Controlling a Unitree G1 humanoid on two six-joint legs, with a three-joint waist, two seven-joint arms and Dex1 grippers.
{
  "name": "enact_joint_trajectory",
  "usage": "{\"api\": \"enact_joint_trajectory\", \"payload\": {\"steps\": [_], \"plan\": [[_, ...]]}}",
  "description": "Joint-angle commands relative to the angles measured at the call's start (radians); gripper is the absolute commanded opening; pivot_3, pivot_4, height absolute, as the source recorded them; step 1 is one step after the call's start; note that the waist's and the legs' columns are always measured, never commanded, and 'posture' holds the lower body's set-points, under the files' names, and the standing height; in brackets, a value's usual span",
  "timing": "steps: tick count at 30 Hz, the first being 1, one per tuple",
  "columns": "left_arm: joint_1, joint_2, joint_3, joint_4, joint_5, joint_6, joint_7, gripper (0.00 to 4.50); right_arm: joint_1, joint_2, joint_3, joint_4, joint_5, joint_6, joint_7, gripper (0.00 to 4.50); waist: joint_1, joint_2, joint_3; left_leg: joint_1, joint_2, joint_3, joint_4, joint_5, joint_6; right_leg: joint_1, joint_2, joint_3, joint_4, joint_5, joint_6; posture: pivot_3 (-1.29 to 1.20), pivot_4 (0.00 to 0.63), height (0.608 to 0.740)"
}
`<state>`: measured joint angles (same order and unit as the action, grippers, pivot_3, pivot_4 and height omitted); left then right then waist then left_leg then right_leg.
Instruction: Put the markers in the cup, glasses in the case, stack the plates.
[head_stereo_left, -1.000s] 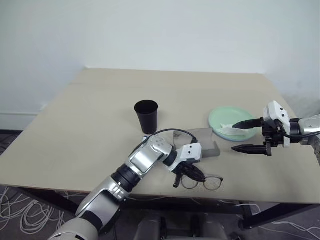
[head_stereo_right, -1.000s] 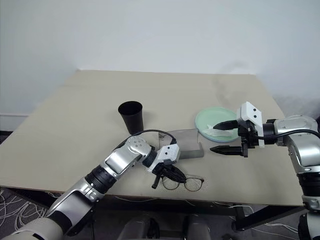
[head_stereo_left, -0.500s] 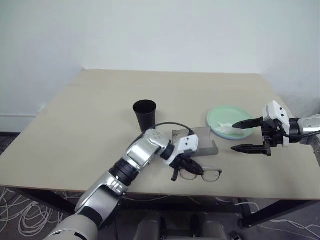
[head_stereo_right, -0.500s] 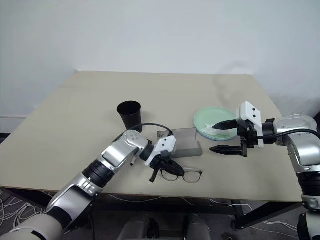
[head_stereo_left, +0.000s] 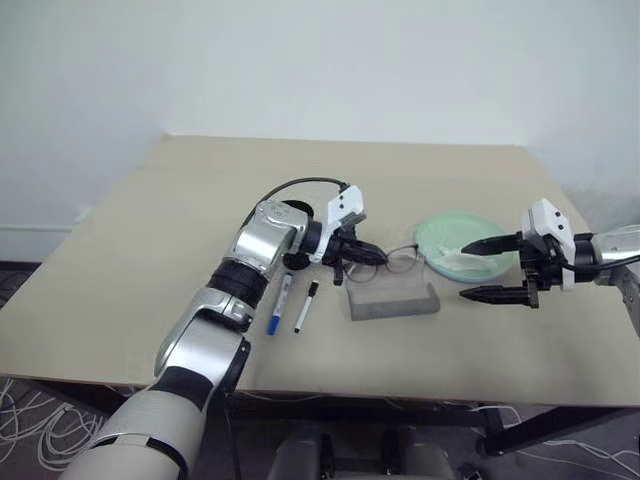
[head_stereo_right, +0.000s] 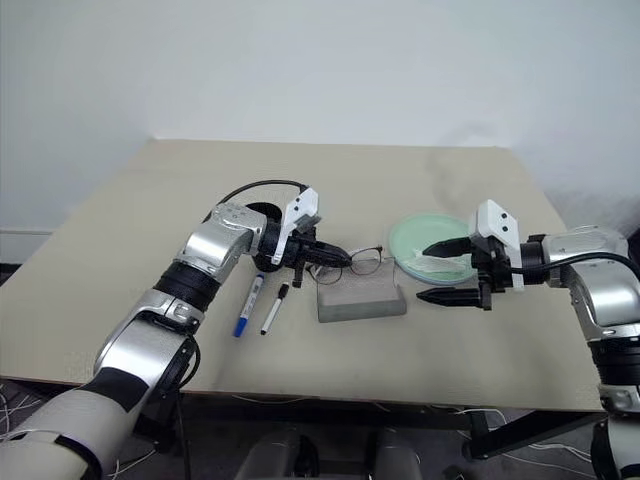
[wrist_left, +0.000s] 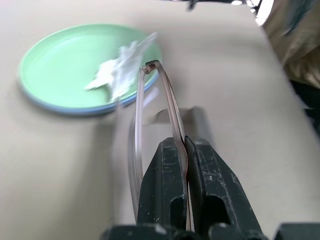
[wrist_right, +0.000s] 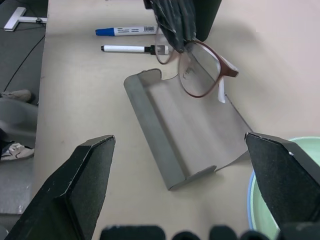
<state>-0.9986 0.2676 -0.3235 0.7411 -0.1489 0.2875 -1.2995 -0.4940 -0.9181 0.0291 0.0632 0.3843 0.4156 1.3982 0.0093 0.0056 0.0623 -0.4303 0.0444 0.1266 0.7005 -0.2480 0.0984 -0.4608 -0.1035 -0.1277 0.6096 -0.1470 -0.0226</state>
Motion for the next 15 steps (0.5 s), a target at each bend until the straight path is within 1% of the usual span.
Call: {"api": "enact_joint_trajectory", "payload": {"steps": [1,7,15], "plan": [[-0.016,-0.043,0.012,0.044,0.026,-0.076,0.018,0.01,-0.020,0.005,-0.013,-0.013,0.006,-0.011,-0.005,4.50,0.000,-0.001,0.001,-0.001,0.000,0.000,0.000,0.000,0.000,0.000,0.000,0.000,0.000,0.000,0.001,0.00,0.000,0.727],[0.013,-0.092,0.007,0.093,0.057,-0.112,0.030,0.01,-0.009,0.007,-0.017,-0.028,0.011,-0.006,-0.012,4.50,-0.001,-0.001,0.001,-0.001,0.000,0.001,0.001,-0.002,0.002,0.000,-0.001,0.001,-0.001,0.002,0.004,0.00,0.000,0.727],[0.048,-0.115,-0.003,0.120,0.106,-0.136,0.041,0.01,0.002,0.006,-0.024,-0.043,0.018,0.001,-0.020,4.50,-0.001,-0.001,0.001,0.000,0.000,0.001,0.003,-0.002,0.002,0.000,0.000,0.001,0.000,0.002,0.004,0.00,0.000,0.727]]}}
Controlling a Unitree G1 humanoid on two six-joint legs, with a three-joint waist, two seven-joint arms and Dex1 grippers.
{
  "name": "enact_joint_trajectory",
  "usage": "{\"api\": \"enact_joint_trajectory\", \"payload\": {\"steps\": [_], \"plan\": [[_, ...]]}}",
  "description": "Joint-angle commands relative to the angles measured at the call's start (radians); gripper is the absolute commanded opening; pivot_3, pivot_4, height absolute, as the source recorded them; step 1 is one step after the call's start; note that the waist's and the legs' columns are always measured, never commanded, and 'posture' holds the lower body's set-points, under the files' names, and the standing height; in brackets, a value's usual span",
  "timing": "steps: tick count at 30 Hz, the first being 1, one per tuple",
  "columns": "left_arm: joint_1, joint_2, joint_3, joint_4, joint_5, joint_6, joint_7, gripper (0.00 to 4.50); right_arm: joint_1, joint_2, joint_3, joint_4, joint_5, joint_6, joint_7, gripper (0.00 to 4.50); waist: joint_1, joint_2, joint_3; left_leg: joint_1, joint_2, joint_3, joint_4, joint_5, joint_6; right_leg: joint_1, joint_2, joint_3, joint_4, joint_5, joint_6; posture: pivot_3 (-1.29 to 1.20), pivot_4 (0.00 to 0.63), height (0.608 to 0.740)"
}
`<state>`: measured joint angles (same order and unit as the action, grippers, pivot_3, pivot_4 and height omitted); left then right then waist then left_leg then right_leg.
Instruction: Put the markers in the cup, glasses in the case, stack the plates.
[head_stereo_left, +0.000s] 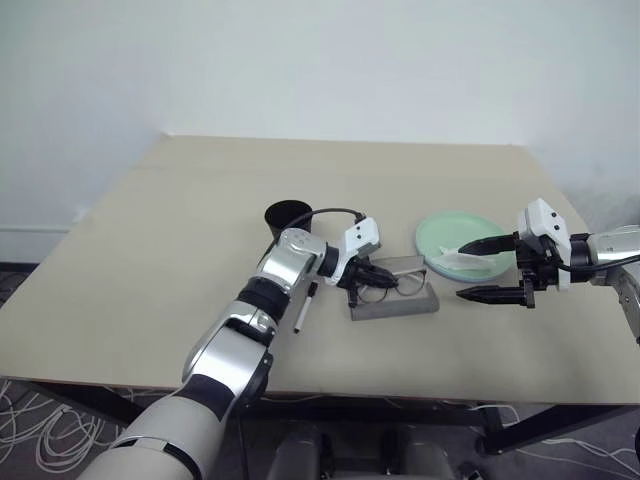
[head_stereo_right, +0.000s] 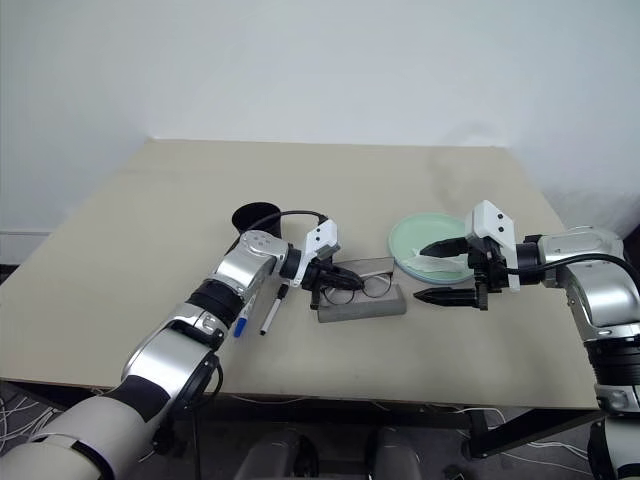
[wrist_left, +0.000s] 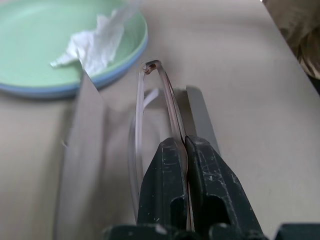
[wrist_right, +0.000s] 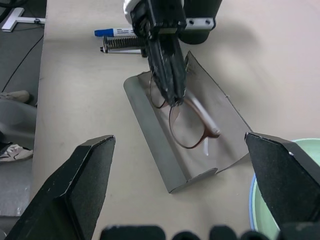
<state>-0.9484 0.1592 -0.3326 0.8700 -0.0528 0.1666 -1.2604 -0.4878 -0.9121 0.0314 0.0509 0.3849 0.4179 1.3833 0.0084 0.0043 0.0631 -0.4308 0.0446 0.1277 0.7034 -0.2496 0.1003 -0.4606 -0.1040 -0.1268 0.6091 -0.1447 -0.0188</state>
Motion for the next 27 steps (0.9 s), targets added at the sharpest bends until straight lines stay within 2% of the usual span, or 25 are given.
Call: {"api": "enact_joint_trajectory", "payload": {"steps": [1,10,13,19,27], "plan": [[0.000,-0.008,0.007,-0.009,0.012,-0.014,0.000,0.01,-0.003,0.000,-0.026,-0.032,0.018,-0.001,-0.007,4.50,0.000,0.000,0.000,0.000,0.000,0.000,0.000,0.000,0.000,0.000,0.000,0.000,0.000,0.000,0.000,0.00,0.000,0.727],[0.033,0.001,-0.015,-0.067,0.018,0.052,-0.087,0.01,0.004,0.001,-0.025,-0.037,0.018,-0.007,-0.016,4.50,0.000,0.000,0.000,0.000,0.000,0.000,0.000,0.000,0.000,0.000,0.000,0.000,0.000,0.000,0.000,0.00,0.000,0.727],[0.039,0.018,-0.028,-0.098,0.015,0.098,-0.137,0.75,0.004,0.002,-0.024,-0.035,0.017,-0.010,-0.017,4.50,-0.001,0.000,0.000,0.000,0.000,0.000,0.000,0.000,0.000,0.000,0.000,0.000,0.000,0.000,0.000,0.00,0.000,0.727],[0.053,0.043,-0.033,-0.155,0.019,0.099,-0.154,2.75,0.000,0.005,-0.019,-0.029,0.014,-0.015,-0.018,4.50,-0.001,0.000,0.000,0.000,0.000,0.000,0.000,0.000,0.000,0.000,0.000,0.000,0.000,0.000,0.000,0.00,0.000,0.727],[-0.013,0.060,0.058,-0.192,-0.035,0.109,-0.109,2.75,-0.011,0.010,-0.015,-0.019,0.009,-0.019,-0.012,4.50,0.000,0.000,0.000,0.000,0.000,0.000,0.001,0.000,0.000,0.000,0.000,0.000,0.000,0.000,0.000,0.00,0.000,0.727]]}}
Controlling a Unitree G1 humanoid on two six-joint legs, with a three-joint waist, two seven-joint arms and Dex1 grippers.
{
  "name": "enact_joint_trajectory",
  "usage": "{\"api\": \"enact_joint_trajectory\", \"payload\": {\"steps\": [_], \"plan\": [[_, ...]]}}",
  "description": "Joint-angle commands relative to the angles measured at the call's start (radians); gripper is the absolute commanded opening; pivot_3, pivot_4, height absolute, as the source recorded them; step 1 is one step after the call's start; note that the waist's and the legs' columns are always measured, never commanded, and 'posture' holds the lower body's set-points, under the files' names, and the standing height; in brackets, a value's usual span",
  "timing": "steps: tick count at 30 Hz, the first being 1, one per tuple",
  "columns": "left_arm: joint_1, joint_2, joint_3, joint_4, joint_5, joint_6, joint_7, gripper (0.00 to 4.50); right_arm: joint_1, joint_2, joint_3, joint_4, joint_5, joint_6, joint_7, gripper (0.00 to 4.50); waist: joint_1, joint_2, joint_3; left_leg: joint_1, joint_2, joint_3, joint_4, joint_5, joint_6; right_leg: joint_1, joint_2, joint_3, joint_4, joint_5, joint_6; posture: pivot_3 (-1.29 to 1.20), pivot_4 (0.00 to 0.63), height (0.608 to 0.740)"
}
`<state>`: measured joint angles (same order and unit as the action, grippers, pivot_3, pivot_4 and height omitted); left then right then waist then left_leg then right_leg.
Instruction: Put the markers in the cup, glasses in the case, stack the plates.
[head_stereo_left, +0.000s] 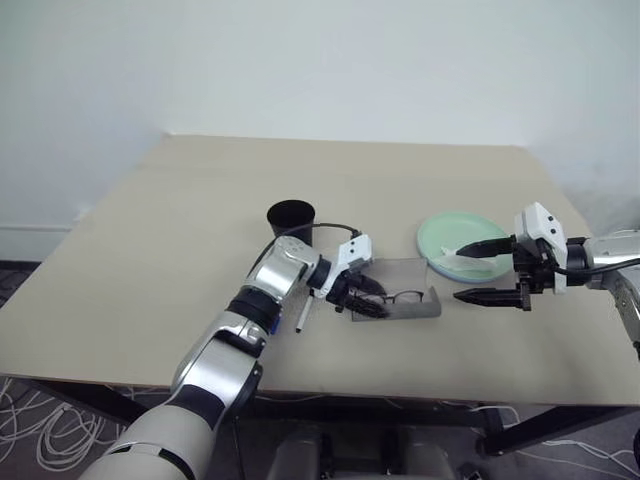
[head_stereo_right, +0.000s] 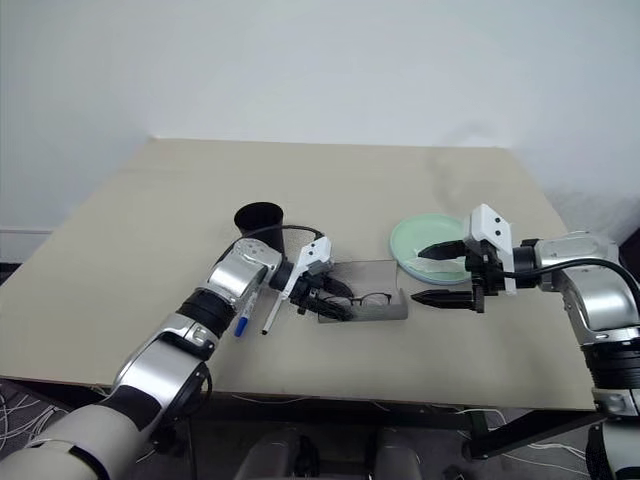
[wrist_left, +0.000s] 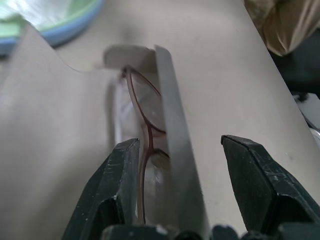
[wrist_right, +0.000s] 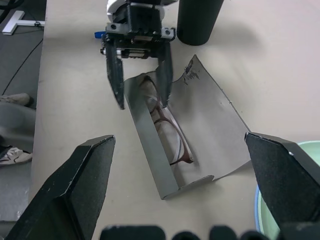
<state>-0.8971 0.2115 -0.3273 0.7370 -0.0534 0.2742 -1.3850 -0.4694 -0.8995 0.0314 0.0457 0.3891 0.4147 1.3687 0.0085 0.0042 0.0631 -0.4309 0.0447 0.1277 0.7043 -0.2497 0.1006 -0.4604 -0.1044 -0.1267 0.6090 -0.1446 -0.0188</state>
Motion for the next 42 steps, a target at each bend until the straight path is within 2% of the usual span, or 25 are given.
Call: {"api": "enact_joint_trajectory", "payload": {"steps": [1,3,6,9,15,21,30,36,40,42], "plan": [[-0.075,0.008,0.068,-0.062,-0.043,0.006,0.030,2.58,-0.031,-0.001,-0.015,-0.011,0.004,-0.017,0.003,4.50,0.000,0.000,0.000,0.000,0.000,0.000,0.000,0.000,0.000,0.000,0.000,0.000,0.000,0.000,0.000,0.00,0.000,0.727],[-0.095,0.014,0.102,-0.075,-0.072,0.043,0.034,2.23,-0.035,0.001,-0.013,-0.008,0.002,-0.018,0.004,4.50,0.000,0.000,0.000,0.000,0.000,0.000,0.000,0.000,0.000,0.000,0.000,0.000,0.000,0.000,0.000,0.00,0.000,0.727],[-0.115,0.013,0.123,-0.053,-0.067,0.035,0.081,1.24,-0.044,0.005,-0.010,-0.001,-0.001,-0.019,0.006,4.50,0.000,0.000,0.000,0.000,0.000,0.000,0.000,0.000,0.000,0.000,0.000,0.000,0.000,0.000,0.000,0.00,0.000,0.727],[-0.160,-0.012,0.152,0.063,-0.029,0.003,0.250,0.23,-0.052,0.010,-0.009,0.004,-0.004,-0.020,0.009,4.50,0.000,0.000,0.000,0.000,0.000,0.000,0.000,0.000,0.000,0.000,0.000,0.000,0.000,0.000,0.000,0.00,0.000,0.727],[-0.196,-0.056,0.158,0.215,0.026,-0.073,0.440,0.23,-0.062,0.013,-0.005,0.019,-0.011,-0.024,0.013,4.50,0.000,0.000,0.000,0.000,0.000,0.000,0.001,0.000,0.000,0.001,0.000,0.000,0.000,0.002,0.003,0.00,0.000,0.727],[-0.197,-0.086,0.144,0.259,0.066,-0.112,0.484,0.23,-0.063,0.016,-0.005,0.016,-0.009,-0.023,0.010,4.50,0.000,0.000,0.000,0.000,-0.001,0.000,0.001,0.000,0.000,0.000,0.000,0.000,0.000,0.002,0.003,0.00,0.000,0.727],[-0.167,-0.077,0.094,0.210,0.106,-0.115,0.366,0.23,-0.059,0.015,-0.009,0.010,-0.008,-0.024,0.004,4.50,0.000,0.000,0.000,0.000,0.000,0.000,0.001,0.000,0.000,0.000,0.000,0.000,0.000,0.002,0.003,0.00,0.000,0.727],[-0.119,-0.052,0.043,0.074,0.101,-0.051,0.242,0.23,-0.060,0.016,-0.012,0.002,-0.005,-0.022,0.000,4.50,0.000,0.000,0.000,0.000,0.000,0.000,0.001,0.000,0.000,0.000,0.000,0.000,0.000,0.002,0.003,0.00,0.000,0.727],[-0.092,-0.038,0.027,-0.006,0.097,-0.021,0.211,0.23,-0.062,0.016,-0.011,0.005,-0.007,-0.025,-0.001,4.50,0.000,0.000,0.000,0.000,0.000,0.000,0.001,0.000,0.000,0.000,0.000,0.000,0.000,0.002,0.003,0.00,0.000,0.727],[-0.110,-0.044,0.050,0.006,0.089,-0.017,0.247,0.23,-0.064,0.018,-0.009,0.007,-0.007,-0.026,-0.001,4.50,0.000,0.000,0.000,0.000,0.000,0.000,0.001,0.000,0.000,0.000,0.000,0.000,0.000,0.002,0.003,0.00,0.000,0.727]]}}
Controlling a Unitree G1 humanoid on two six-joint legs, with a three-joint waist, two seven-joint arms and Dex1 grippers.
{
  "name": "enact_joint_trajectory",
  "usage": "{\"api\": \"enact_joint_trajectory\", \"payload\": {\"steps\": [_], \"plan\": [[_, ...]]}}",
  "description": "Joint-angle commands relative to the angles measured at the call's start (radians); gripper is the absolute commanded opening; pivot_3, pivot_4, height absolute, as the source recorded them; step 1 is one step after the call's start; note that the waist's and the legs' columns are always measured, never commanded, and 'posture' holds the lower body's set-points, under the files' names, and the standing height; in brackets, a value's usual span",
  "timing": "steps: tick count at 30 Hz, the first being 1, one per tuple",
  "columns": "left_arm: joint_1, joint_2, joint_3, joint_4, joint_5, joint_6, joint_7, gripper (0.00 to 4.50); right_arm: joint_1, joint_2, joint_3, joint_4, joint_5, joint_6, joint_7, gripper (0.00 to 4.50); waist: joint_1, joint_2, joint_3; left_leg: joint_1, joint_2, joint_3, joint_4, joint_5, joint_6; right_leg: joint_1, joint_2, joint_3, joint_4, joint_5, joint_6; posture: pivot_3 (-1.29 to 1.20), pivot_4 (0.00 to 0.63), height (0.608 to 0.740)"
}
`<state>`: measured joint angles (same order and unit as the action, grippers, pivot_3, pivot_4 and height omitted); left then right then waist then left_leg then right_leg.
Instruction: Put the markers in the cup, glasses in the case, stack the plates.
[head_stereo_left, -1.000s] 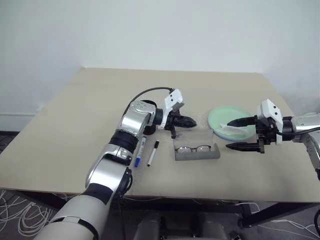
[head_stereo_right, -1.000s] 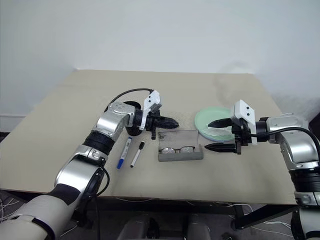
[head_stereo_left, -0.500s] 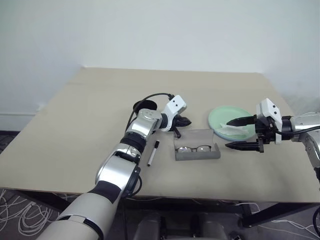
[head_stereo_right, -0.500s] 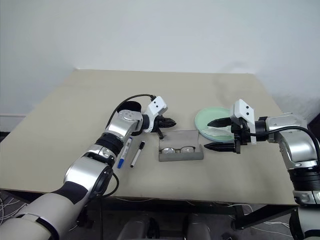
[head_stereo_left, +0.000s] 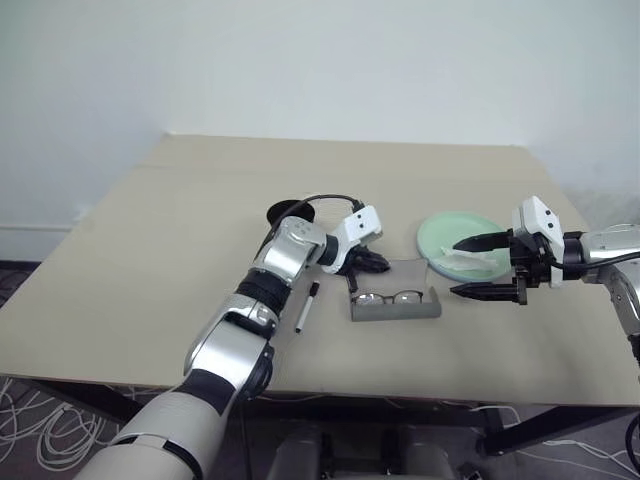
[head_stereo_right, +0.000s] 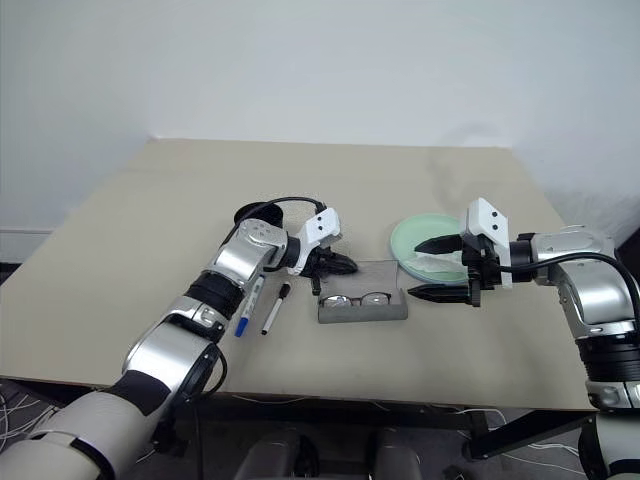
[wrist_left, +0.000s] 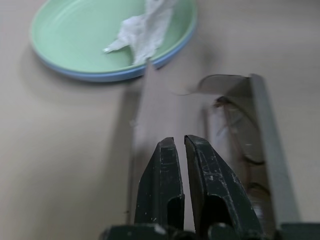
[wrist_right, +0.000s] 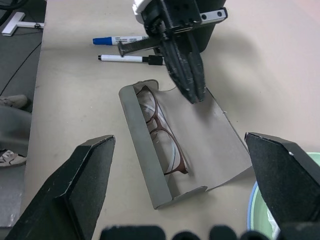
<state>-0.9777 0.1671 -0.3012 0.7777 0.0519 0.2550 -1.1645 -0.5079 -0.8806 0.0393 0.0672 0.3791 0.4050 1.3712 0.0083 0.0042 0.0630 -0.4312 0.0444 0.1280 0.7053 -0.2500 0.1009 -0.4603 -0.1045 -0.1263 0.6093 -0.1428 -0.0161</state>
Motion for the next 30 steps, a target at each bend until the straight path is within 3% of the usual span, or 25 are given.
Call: {"api": "enact_joint_trajectory", "payload": {"steps": [1,6,14,23,30], "plan": [[-0.049,-0.007,0.043,-0.008,-0.018,0.001,0.066,0.23,-0.027,0.001,-0.016,-0.013,0.003,-0.016,-0.004,4.50,0.000,0.000,0.000,0.000,0.000,0.000,0.000,0.000,0.000,0.000,0.000,0.000,0.000,0.000,0.000,0.00,0.000,0.727],[-0.105,-0.033,0.080,0.135,0.003,-0.050,0.241,0.23,-0.031,0.007,-0.011,-0.009,0.000,-0.019,-0.004,4.50,0.000,0.000,0.000,0.000,0.000,0.000,0.001,0.000,0.000,0.000,0.000,0.000,0.000,0.000,0.000,0.00,0.000,0.727],[-0.110,-0.035,0.045,0.252,0.054,-0.093,0.287,0.23,-0.024,0.006,-0.015,-0.016,0.003,-0.019,-0.006,4.50,0.000,0.000,0.000,0.000,0.000,0.000,0.001,0.000,0.000,0.000,0.000,0.000,0.001,0.000,0.000,0.00,0.000,0.727],[-0.104,-0.033,0.025,0.228,0.062,-0.094,0.182,0.23,-0.015,-0.001,-0.021,-0.028,0.007,-0.013,-0.011,4.50,0.000,0.000,0.000,0.000,0.000,0.000,0.001,0.000,0.000,0.000,0.000,0.000,0.000,0.000,0.000,0.00,0.000,0.727],[-0.022,0.017,-0.035,0.056,0.054,-0.057,-0.015,0.23,-0.019,-0.001,-0.019,-0.025,0.004,-0.014,-0.013,4.50,-0.001,0.000,0.000,0.000,0.000,0.000,0.000,0.000,0.000,0.000,0.000,0.000,0.000,0.000,0.000,0.00,0.000,0.727]]}}
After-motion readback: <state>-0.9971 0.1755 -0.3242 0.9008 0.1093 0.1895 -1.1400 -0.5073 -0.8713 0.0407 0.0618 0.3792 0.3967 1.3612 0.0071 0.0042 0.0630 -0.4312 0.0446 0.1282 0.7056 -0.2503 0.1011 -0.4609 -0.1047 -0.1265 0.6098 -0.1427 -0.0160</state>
